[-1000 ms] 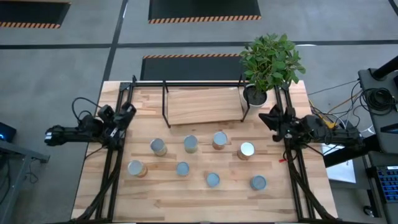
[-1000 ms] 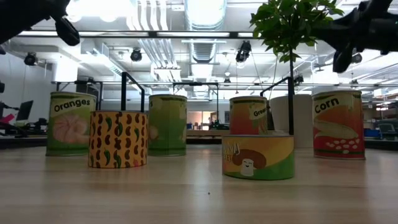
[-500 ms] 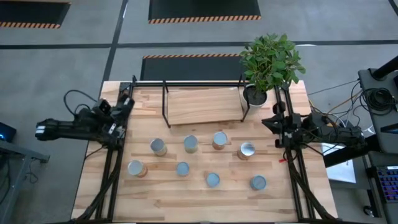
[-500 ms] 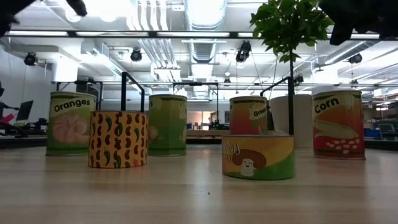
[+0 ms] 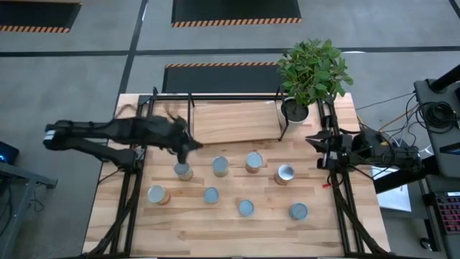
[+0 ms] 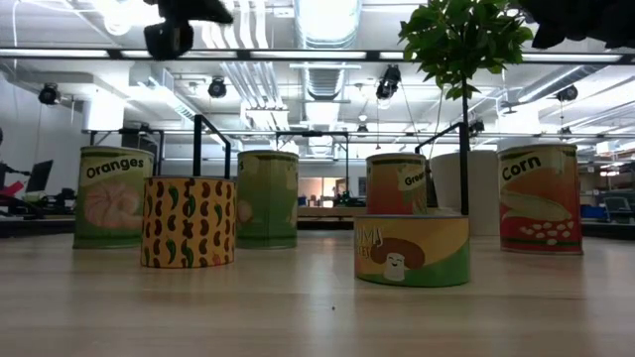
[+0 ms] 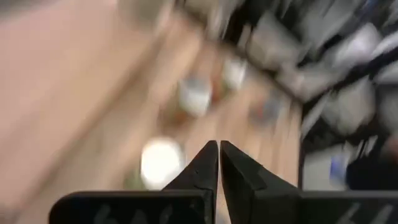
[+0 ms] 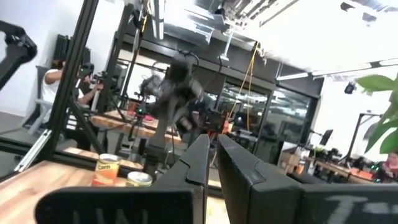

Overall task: Pick and place cans onto a shelf
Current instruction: Put the canned pears on the shelf

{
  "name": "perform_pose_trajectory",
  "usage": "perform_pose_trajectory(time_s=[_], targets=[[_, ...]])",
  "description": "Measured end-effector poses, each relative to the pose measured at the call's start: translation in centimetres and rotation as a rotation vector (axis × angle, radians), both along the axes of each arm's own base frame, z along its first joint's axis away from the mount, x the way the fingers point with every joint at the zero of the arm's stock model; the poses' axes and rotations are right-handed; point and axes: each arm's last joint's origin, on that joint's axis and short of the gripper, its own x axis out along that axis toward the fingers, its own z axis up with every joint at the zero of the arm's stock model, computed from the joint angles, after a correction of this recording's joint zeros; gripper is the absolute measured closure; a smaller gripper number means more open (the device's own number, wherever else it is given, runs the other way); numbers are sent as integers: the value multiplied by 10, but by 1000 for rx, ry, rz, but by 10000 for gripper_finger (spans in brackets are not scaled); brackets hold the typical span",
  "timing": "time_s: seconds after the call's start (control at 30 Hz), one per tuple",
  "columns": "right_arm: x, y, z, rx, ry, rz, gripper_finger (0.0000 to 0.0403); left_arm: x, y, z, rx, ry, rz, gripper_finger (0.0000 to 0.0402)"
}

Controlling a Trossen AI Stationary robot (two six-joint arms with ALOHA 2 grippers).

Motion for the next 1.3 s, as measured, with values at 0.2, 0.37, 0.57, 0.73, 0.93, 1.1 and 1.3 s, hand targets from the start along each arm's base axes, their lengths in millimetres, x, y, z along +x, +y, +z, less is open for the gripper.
perform_pose_trajectory(time_s=[0.2,0.37,0.57,0.73,0.93,1.1,1.3], targets=[[-2,0,7,-12,-20,-4,380,48,-21,-23,-134,356,-129,402],[-2,0,6,-22,-16,-10,380,82,-42,-33,-27,518,-279,402],[-2,0,6,-26,-11,-18,380,114,-48,-37,108,536,-323,401],[-2,0,6,-26,-11,-18,380,122,-47,-40,201,556,-337,377],[-2,0,4,-27,2,-18,380,122,-43,-40,295,569,-291,296],[-2,0,4,-25,5,-17,380,126,-40,-44,412,585,-199,197],[-1,0,3,-25,12,-17,380,135,-42,-62,435,639,-247,102]])
